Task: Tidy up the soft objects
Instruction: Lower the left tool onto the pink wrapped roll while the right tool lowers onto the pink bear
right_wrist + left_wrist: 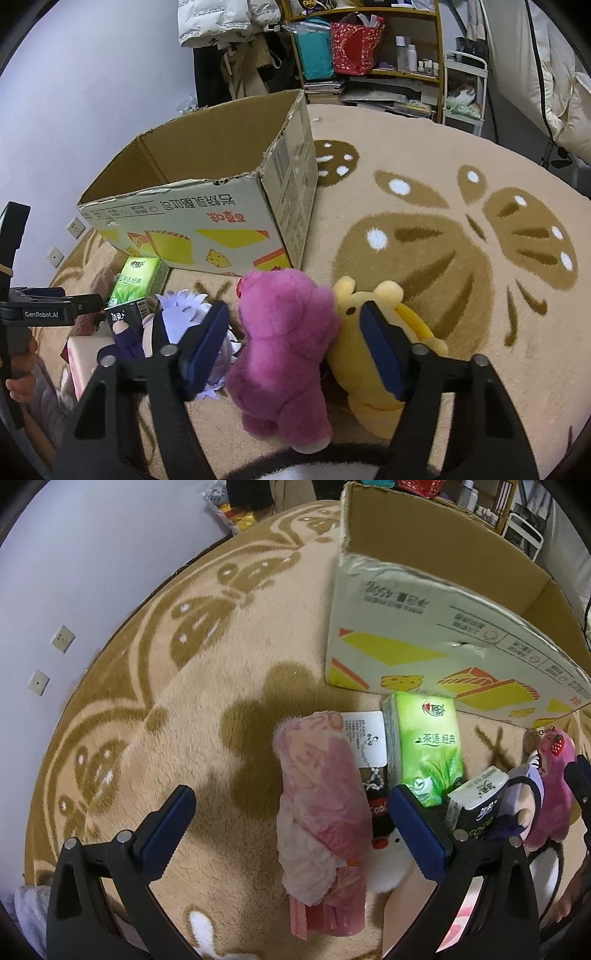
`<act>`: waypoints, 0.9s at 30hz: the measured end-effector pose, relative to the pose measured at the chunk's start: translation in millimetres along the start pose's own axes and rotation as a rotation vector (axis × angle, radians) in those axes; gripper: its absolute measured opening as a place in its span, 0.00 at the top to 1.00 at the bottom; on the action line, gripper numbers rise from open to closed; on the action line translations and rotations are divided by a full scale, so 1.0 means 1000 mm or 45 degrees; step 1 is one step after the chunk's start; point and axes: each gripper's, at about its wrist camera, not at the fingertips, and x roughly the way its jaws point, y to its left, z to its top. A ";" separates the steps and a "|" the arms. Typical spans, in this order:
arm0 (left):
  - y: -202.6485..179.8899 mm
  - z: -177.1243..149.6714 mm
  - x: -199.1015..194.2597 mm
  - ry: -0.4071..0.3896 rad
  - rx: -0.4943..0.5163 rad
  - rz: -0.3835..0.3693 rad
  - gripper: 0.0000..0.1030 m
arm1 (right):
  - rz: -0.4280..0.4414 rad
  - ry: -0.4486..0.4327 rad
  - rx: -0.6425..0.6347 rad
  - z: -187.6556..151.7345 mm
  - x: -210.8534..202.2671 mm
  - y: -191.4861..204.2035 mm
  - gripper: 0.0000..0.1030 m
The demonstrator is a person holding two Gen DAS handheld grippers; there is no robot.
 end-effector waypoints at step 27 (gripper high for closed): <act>-0.003 -0.006 0.011 0.029 -0.007 -0.081 0.13 | -0.010 0.066 -0.050 -0.006 0.013 0.007 0.44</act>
